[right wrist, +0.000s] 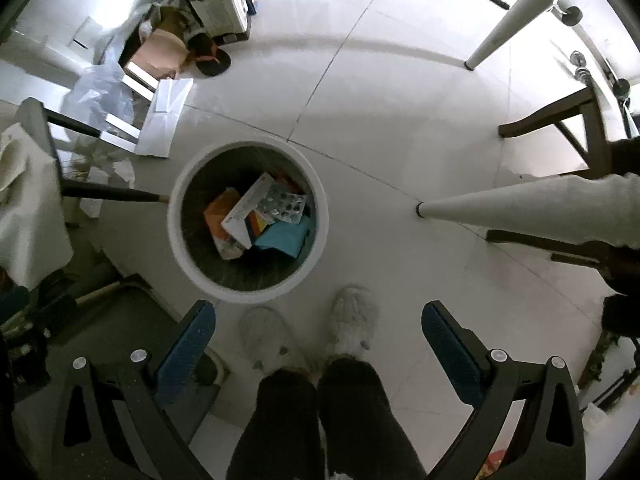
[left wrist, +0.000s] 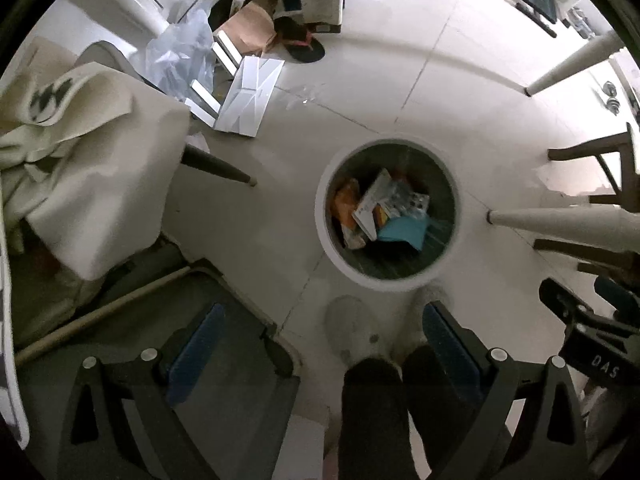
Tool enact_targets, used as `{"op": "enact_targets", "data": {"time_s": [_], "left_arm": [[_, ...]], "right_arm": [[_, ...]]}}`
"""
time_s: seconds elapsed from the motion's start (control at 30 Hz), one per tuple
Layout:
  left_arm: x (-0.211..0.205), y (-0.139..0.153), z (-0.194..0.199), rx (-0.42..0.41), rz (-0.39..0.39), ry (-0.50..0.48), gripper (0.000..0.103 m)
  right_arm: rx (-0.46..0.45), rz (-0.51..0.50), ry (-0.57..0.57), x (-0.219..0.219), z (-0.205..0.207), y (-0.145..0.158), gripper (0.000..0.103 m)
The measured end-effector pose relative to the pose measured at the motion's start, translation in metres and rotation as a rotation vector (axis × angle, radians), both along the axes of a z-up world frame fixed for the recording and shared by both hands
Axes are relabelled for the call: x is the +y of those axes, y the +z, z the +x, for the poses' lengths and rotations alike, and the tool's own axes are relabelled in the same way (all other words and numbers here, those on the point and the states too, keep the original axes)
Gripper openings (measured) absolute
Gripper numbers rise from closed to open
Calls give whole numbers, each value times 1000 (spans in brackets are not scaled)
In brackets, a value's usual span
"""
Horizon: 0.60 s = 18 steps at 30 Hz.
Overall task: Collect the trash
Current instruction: 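Carry carton and blister pack over the bin and open both tools to drop them, then grasp the clear plastic bag with the left tool while the right tool grasps the Dental Doctor toothpaste box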
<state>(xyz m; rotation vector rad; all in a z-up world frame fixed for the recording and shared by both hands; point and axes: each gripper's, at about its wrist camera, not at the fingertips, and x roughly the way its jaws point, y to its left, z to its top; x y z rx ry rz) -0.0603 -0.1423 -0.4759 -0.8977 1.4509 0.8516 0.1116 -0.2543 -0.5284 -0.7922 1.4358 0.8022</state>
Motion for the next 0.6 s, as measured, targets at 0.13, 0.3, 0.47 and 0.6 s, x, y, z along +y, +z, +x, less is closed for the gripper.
{"op": "enact_targets", "data": {"time_s": [0.13,0.3,0.47,0.6], "left_arm": [[-10,44,-9,-5,5,6,101],[-17,104,-18,-27,25,28,101],[-12,186,-25,-39,102,68,101],[-2,246,-15,-65,180,67,101]], "right_arm": [[-4,17,-12,-12,-4,51,103],[5,48,-9,-21,-12,121,103],[39,86,-14,-29,-16,202,103],[66,146,-40,-22,-2,267,103]]}}
